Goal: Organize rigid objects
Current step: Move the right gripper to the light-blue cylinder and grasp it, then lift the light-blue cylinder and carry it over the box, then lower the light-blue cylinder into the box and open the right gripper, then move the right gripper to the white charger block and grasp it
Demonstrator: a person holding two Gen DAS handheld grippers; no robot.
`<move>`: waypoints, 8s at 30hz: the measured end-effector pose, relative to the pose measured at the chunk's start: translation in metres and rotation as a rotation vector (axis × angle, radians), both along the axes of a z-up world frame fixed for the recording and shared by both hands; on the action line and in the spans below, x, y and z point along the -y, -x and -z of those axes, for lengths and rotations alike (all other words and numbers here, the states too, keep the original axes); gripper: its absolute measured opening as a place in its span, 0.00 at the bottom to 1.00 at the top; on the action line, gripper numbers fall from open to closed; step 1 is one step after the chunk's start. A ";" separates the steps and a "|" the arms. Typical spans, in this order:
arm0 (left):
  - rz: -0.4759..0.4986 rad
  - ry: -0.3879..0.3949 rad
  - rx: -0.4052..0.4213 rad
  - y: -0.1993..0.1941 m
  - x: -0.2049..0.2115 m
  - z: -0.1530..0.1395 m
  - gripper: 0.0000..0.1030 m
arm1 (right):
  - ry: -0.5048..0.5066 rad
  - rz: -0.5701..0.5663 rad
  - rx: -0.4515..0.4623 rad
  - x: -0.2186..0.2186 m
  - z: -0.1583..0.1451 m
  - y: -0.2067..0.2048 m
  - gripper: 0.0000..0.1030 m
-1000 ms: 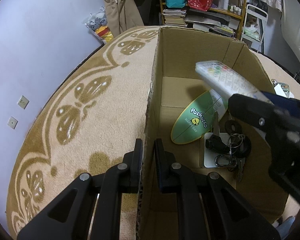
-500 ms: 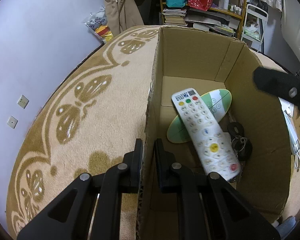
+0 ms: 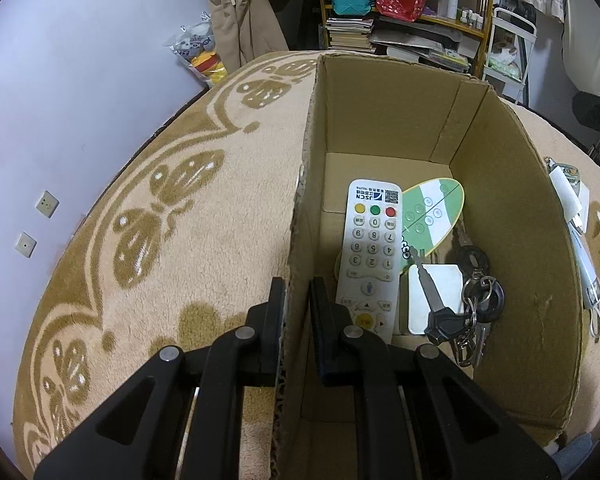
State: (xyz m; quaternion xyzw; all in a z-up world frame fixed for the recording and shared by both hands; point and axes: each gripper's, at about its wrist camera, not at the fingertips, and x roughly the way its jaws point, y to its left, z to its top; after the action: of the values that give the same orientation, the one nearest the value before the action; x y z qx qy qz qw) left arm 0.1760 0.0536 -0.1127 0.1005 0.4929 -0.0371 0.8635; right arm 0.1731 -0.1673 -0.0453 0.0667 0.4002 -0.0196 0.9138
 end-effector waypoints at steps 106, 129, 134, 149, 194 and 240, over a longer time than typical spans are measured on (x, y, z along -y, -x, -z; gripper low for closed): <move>0.003 -0.014 0.007 0.000 0.000 0.002 0.12 | -0.178 0.036 0.072 -0.007 0.001 0.023 0.29; 0.003 -0.013 0.007 0.000 0.000 0.002 0.12 | -0.172 -0.118 0.004 -0.075 0.025 0.000 0.29; 0.003 -0.013 0.007 0.000 0.000 0.002 0.12 | -0.168 -0.121 -0.010 -0.078 0.032 -0.001 0.29; 0.004 -0.012 0.006 0.000 0.000 0.002 0.12 | -0.138 -0.102 0.002 -0.080 0.035 0.000 0.30; -0.016 -0.025 0.025 0.002 0.005 0.003 0.12 | -0.152 0.241 -0.081 0.123 0.088 -0.009 0.71; -0.012 -0.047 0.035 0.002 0.007 0.003 0.13 | -0.161 0.189 -0.115 0.103 0.116 -0.013 0.62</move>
State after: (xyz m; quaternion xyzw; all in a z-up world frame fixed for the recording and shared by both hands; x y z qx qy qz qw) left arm 0.1737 0.0468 -0.1156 0.1186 0.4790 -0.0186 0.8695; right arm 0.1860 -0.2701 -0.1617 0.1761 0.4442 -0.0769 0.8751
